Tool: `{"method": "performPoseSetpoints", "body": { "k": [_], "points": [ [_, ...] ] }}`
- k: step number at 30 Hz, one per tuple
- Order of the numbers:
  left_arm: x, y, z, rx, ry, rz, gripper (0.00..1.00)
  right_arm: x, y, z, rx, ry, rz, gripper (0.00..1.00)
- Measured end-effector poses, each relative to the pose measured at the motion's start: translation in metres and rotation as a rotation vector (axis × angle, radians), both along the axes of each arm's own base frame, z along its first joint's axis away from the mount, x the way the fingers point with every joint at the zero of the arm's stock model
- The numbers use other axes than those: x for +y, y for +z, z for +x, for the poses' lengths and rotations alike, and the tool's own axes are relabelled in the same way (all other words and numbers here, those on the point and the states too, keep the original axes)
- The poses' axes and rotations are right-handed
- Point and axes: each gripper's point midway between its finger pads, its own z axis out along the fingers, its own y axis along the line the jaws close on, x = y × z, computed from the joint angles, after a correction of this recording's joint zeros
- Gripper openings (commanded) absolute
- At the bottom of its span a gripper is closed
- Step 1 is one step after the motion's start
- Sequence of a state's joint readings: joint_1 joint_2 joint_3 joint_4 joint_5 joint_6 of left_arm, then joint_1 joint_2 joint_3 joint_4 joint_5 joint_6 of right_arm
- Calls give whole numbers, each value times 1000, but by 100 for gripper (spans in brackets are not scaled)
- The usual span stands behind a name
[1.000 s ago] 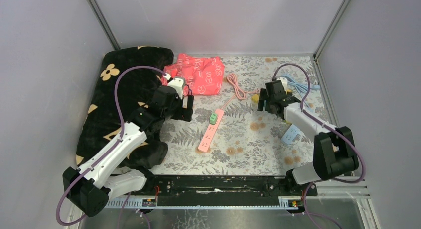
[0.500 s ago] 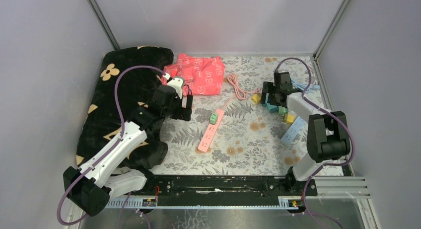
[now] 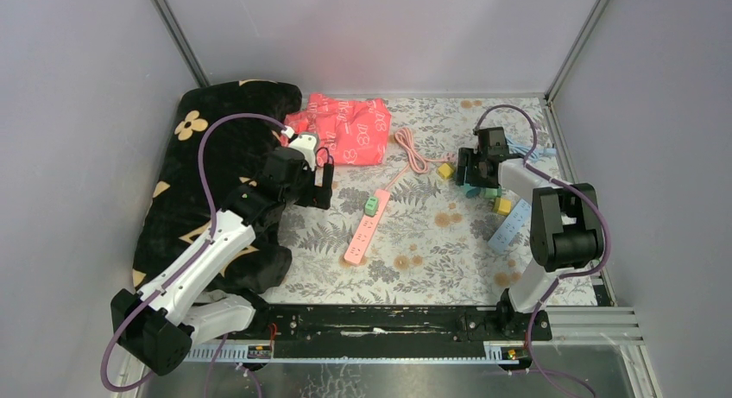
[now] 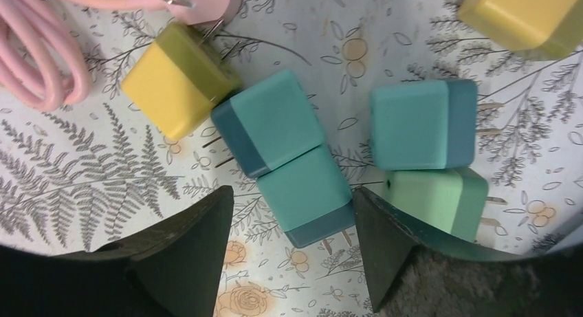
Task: Insert the plug
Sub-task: Pick up the plug from the center of the board.
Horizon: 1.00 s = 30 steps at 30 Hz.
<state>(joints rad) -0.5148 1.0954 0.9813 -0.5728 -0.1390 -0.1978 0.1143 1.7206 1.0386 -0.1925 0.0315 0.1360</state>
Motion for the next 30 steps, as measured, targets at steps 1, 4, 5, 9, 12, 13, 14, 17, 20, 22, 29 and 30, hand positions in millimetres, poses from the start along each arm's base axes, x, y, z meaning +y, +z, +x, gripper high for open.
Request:
{"method": "performPoseSetpoints", "body": {
  "k": [1,4,5,9,12,13,14,17,20,22,29,30],
  "points": [
    [0,0,0,0,0,0,100,2,0,-1,3,8,8,70],
    [0,0,0,1,0,0,100,7,-1,-3,14,28,32,69],
    [0,0,0,1,0,0,100,9,-1,-4,17,34,40,69],
    [0,0,0,1,-1,-1,100,11,0,-5,18,50,50,69],
    [-1,0,0,3,-4,-3,100,12,1,-8,19,67,49,70],
    [-1,0,0,3,-5,-4,100,12,1,-9,20,72,48,71],
    [-1,0,-1,3,-5,-4,100,13,1,-10,23,78,50,71],
    [-1,-1,0,5,-6,-3,100,15,-3,-16,39,95,62,71],
    [-1,-2,0,8,-6,-2,100,19,-1,-25,49,112,81,72],
    [-1,-2,0,8,-6,-1,100,21,4,-28,40,120,89,72],
    [-2,-6,0,20,-9,2,100,12,22,-24,-30,75,41,72],
    [-2,-6,0,20,-9,3,100,10,22,-23,-33,69,36,72]
  ]
}}
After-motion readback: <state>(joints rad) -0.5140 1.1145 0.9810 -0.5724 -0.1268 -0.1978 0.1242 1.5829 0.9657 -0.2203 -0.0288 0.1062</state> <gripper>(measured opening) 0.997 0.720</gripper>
